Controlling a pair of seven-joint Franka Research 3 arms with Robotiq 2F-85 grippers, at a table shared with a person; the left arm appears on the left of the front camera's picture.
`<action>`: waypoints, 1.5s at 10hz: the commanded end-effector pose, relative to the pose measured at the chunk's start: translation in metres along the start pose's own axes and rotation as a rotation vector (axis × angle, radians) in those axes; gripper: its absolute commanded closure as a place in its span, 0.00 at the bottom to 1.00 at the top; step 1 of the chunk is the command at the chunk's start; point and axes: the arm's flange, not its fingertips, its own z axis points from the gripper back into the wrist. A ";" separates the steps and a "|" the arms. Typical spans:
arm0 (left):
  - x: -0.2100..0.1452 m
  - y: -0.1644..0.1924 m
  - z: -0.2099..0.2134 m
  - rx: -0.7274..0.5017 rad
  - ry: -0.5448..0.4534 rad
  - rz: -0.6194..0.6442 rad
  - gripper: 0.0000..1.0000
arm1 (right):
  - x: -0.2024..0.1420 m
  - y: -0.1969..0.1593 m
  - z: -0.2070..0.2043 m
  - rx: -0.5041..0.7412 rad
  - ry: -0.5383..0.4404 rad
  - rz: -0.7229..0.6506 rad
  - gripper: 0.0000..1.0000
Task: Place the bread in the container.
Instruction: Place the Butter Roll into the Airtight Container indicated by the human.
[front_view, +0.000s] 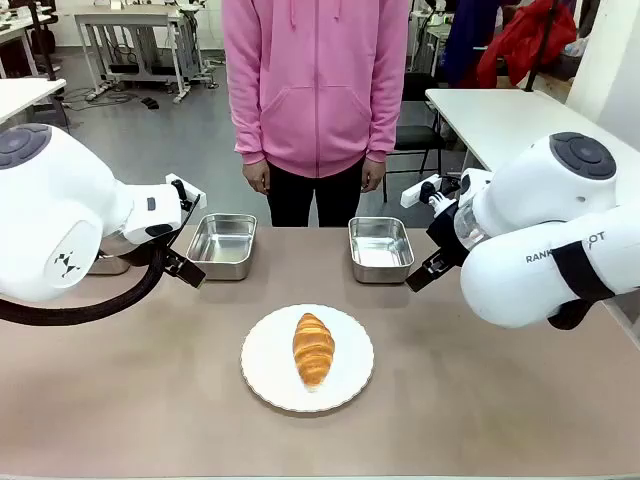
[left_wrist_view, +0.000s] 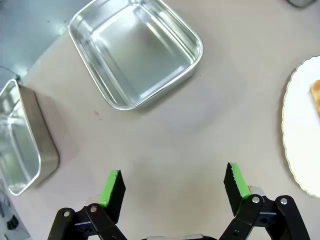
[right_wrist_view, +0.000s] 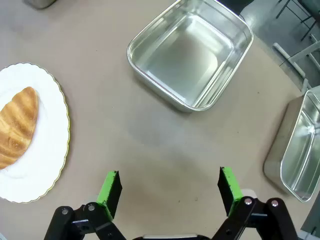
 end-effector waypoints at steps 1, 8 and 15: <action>0.000 0.000 0.000 0.000 0.000 0.000 0.00 | 0.000 0.000 0.000 0.000 0.000 0.000 0.00; 0.000 0.000 0.000 0.000 0.000 0.000 0.00 | 0.000 0.000 0.000 0.000 0.000 0.000 0.00; 0.013 0.098 0.101 -0.121 -0.058 -0.041 0.00 | 0.018 -0.108 0.102 0.104 -0.105 -0.067 0.00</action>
